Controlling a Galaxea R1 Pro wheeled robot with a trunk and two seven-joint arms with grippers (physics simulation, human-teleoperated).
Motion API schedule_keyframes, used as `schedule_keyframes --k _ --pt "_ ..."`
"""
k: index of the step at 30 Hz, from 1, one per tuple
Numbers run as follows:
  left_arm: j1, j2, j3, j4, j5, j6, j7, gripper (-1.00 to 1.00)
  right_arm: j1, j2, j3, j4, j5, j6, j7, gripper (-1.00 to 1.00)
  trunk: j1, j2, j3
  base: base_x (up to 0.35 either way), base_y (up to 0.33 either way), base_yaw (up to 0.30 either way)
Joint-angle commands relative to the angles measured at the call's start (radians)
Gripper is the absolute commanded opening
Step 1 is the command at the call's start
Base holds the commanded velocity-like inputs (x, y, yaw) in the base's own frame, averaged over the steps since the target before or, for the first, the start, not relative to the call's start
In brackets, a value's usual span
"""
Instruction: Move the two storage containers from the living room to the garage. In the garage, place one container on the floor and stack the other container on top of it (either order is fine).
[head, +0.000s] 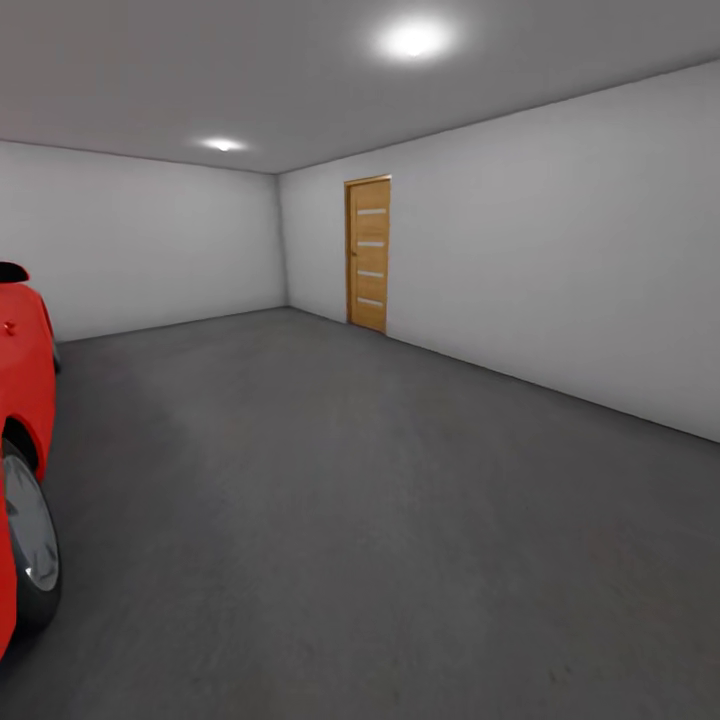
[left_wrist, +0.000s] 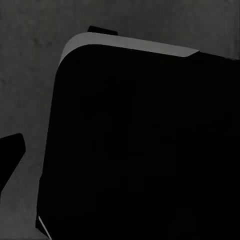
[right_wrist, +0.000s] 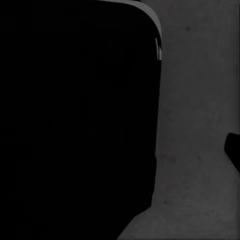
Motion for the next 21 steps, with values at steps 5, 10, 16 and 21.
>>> schedule_keyframes --k 5,10,16,21 --pt "0.0 0.0 0.006 0.0 0.005 -0.002 0.001 1.0 0.0 0.0 0.0 0.0 0.0 -0.003 -0.001 1.0 0.001 0.0 -0.001 0.314 0.0 0.0" --pt "0.0 0.001 0.006 0.0 0.006 -0.001 0.004 1.0 0.0 0.0 -0.001 -0.001 -0.001 -0.003 -0.001 1.0 0.001 0.0 -0.001 0.314 0.0 0.0" --pt "0.0 0.0 0.005 0.001 0.03 -0.001 0.004 1.0 0.0 0.003 -0.006 -0.001 -0.005 -0.003 -0.001 1.0 0.001 0.0 -0.001 0.314 0.0 0.0" --pt "0.0 0.0 0.003 0.001 0.051 0.0 0.005 1.0 0.0 0.01 -0.009 0.0 -0.008 -0.003 -0.001 1.0 0.001 0.0 -0.001 0.315 0.0 0.0"
